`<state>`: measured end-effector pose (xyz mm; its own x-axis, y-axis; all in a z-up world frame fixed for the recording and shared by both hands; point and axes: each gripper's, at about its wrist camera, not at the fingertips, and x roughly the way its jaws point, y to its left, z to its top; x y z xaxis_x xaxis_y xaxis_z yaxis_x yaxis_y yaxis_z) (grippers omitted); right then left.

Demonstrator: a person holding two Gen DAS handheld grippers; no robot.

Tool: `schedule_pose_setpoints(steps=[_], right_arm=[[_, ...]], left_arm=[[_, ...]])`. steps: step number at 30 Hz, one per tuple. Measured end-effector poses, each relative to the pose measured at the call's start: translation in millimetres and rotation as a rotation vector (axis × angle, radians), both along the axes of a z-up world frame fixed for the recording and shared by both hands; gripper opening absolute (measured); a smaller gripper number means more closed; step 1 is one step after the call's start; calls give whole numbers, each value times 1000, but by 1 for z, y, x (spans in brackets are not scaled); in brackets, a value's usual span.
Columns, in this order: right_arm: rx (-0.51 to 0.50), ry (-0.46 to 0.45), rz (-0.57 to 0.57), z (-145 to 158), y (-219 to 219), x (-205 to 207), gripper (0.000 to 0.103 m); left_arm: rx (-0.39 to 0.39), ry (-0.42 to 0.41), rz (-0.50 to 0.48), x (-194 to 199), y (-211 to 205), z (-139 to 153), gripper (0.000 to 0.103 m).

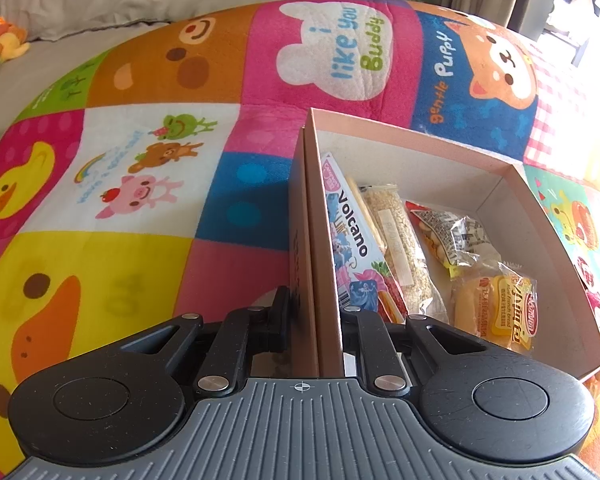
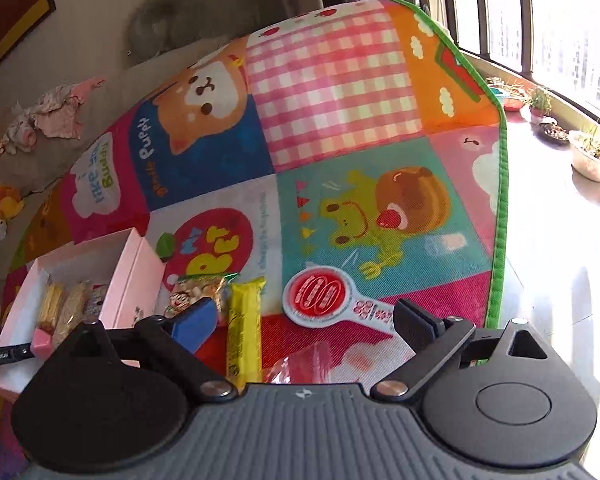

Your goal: Organize objects

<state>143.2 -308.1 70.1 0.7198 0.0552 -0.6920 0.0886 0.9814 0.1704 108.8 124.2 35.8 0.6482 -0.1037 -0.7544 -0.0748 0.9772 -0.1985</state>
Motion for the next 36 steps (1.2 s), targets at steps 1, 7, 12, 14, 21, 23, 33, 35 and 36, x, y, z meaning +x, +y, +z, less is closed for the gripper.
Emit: schedule_pose_setpoints(steps=[1,7,12,14,21,23,33,35,36], right_arm=[[-24,16,-25,-9,-6,17,74],[-13,124,-115,-50,-29,45,44],[149,166,36,-38,-6,-22,44],[124,127,86,-26,4,-43,47],[-31,34,121,-19,21,-26,73],[-50,40,141,-25,26,-10,73],[-90,18,117,-9,20,-3,78],[-88,12,140,-5,26,-15,78],[-93,8,166,-4,32,-22,78]], left_arm=[[0,0,0,0,0,0,17],[-7,3,1,0,0,0,17],[-22,6,17,0,1,1,17],[-31,2,25,-1,2,0,17],[-27,-3,19,-2,2,0,17],[-18,2,13,-2,1,0,17],[-17,7,0,-1,2,0,17],[-20,5,3,-1,2,0,17],[-24,3,6,-2,3,-1,17]])
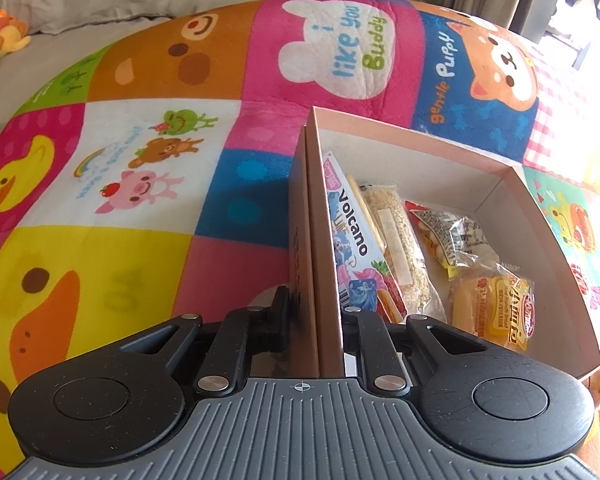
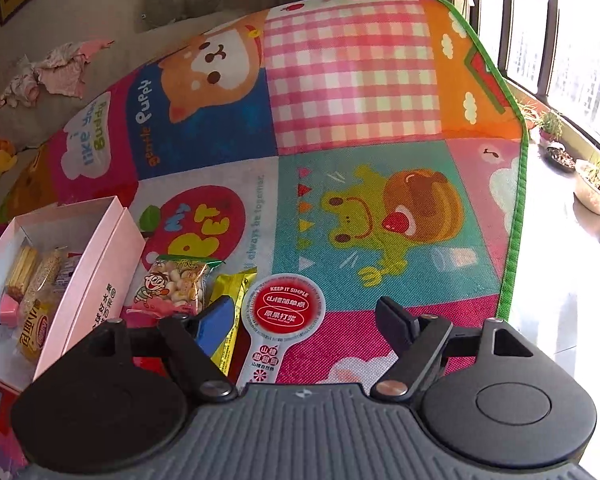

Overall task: Organize objects
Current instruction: 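Grasp the yellow-wrapped stick bar with the right tool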

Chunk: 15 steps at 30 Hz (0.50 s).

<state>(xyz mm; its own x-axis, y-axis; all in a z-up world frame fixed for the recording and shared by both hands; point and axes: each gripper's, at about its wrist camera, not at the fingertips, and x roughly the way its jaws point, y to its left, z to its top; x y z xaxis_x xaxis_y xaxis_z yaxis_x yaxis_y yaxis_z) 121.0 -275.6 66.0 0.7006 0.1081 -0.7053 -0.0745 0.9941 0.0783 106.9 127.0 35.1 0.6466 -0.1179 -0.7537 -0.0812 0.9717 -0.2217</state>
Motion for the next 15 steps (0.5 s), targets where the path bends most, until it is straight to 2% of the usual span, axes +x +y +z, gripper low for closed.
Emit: schedule_pose_setpoints(steps=[1,2,4,9,11,13,15], right_arm=[[-3,0,25,0,7,-5,71],[6,10,59,-2,16,-8,57],[32,42,100,-7,30,-7,45],[-12,116,78,-31,59,17,44],[-1,156,55,-41,61,27,35],[-25,138,52,-41,63,25,24],[-27,125,52,-36,63,19,23]], left_arm=[[-5,-3,4,-1,1,-1,17],[-9,-5,6,-1,1,-1,18],[-7,-7,6,-1,1,-1,18],[6,-5,-4,-1,0,0,17],[11,-2,-10,0,-1,0,17],[18,-1,-19,0,-1,0,17],[23,-2,-29,0,-1,0,17]])
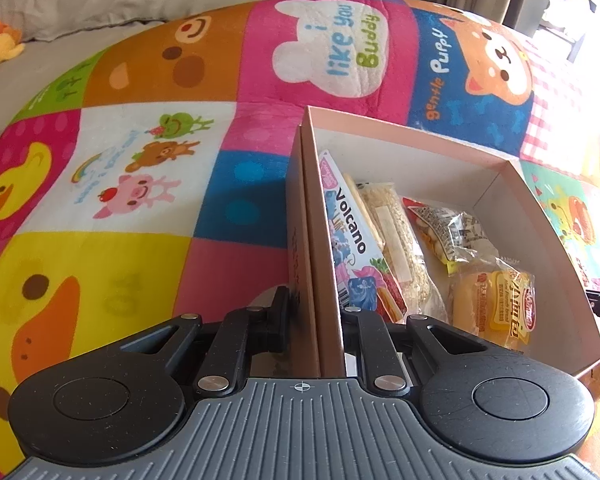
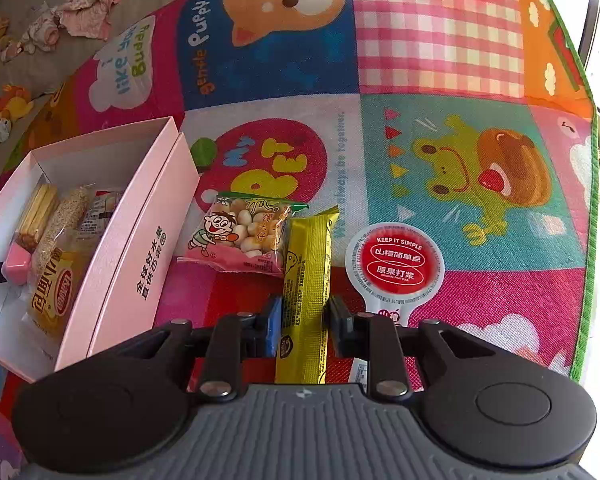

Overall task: Organize objects
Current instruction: 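Grasp the yellow-wrapped stick bar with the right tool, then drop the yellow stick bar into the pink box and open the right tool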

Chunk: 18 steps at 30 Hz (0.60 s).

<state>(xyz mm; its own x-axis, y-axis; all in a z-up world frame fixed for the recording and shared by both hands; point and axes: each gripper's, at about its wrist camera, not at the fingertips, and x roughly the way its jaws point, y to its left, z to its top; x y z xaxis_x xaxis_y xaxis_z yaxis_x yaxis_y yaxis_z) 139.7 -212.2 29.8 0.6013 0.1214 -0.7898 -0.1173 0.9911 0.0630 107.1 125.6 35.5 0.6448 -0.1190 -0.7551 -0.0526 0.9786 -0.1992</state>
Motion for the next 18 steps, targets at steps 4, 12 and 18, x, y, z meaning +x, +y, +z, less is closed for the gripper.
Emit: schedule_pose_setpoints(steps=[4,12,18], right_arm=[[-15,-68,-12,25,-4,-22,22],[19,-254,3,91,2,-107,22],[48,-267,139,99,34,-171,22]], left_arm=[[6,-4,-8,-1,-1,0,17],[50,-41,-39,-6,-7,-2,17],[52,-53,-54,-7,-5,-3,18]])
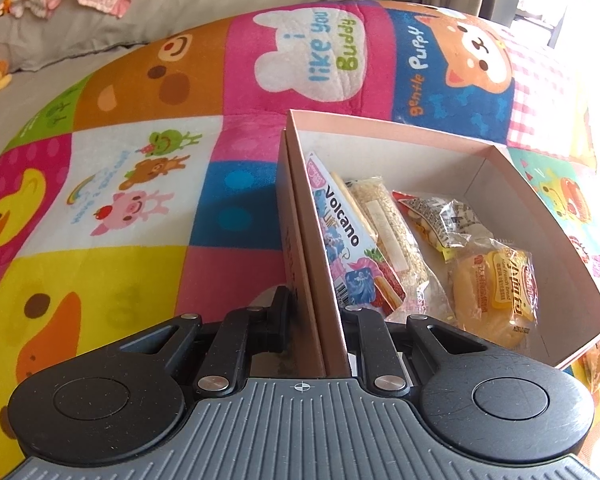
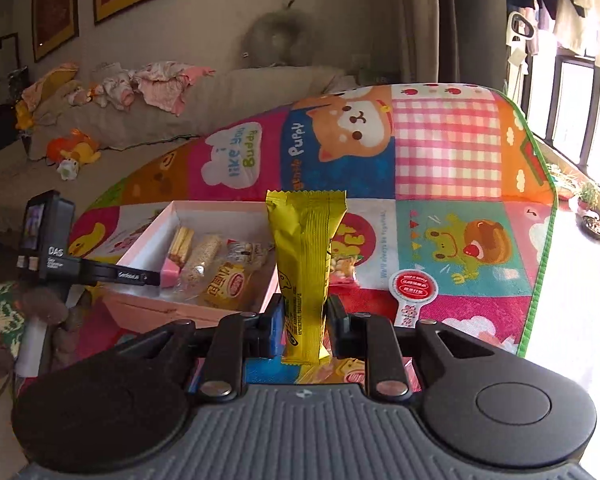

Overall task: Organize objects
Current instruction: 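Drop the yellow stick bar into the pink box and open the right tool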

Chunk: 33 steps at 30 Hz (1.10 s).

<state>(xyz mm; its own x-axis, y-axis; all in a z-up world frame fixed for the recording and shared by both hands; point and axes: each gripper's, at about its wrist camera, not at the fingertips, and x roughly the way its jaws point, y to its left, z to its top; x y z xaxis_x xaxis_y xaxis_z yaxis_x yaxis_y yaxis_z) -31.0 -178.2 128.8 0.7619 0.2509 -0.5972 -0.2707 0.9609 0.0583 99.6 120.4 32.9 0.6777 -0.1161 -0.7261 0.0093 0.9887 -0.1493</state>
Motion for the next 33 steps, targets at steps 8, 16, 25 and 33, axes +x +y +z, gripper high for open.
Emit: schedule_pose_setpoints(steps=[8,16,25,33], right_arm=[[77,91,115,-1,40,-3,22],[133,153,167,9,90,91,22],[51,261,90,-41,142,189,18],[36,217,72,-42,140,198,19]], left_arm=[[13,-10,11,-2,-3,0,17],[2,-13,7,-2,-1,-1,17],[-6,-11,3,-2,0,-1,18],[-9,-16,8,-3,0,-1,18]])
